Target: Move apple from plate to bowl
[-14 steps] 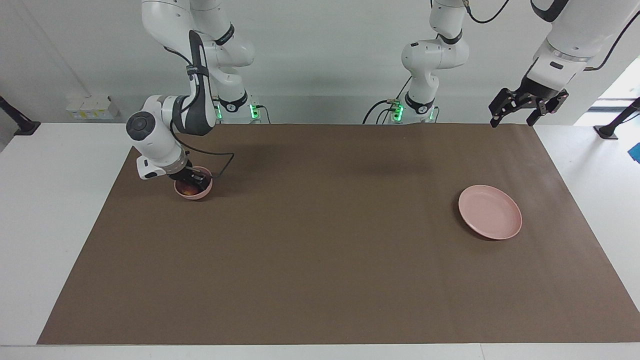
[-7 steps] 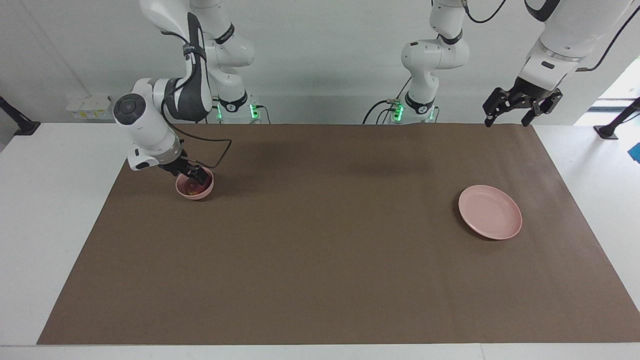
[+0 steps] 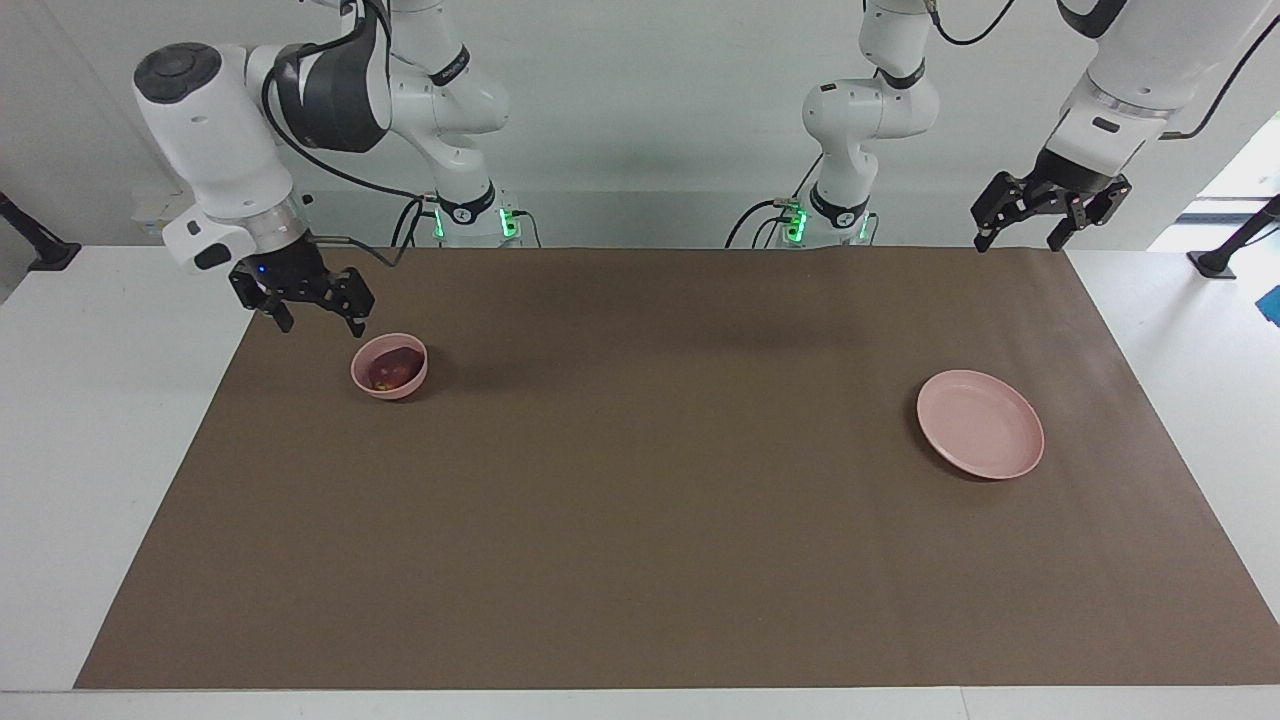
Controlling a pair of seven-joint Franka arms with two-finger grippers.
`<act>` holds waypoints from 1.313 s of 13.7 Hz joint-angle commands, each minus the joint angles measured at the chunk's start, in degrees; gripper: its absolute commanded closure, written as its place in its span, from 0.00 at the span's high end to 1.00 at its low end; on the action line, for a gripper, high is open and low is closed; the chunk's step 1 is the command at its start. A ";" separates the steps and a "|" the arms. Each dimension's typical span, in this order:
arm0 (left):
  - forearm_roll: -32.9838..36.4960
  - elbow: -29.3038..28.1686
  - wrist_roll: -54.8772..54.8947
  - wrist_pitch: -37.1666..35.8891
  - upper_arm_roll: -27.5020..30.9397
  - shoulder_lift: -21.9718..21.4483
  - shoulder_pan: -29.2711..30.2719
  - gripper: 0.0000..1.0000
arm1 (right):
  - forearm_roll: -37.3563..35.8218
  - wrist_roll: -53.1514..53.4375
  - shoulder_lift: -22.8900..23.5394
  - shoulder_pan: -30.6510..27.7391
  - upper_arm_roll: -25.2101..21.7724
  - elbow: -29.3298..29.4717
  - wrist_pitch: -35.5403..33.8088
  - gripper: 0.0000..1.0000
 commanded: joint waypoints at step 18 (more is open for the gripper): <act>-0.88 0.90 -0.07 -1.04 0.39 -0.42 0.20 1.00 | 2.34 -1.03 2.36 0.05 1.57 14.09 -17.49 1.00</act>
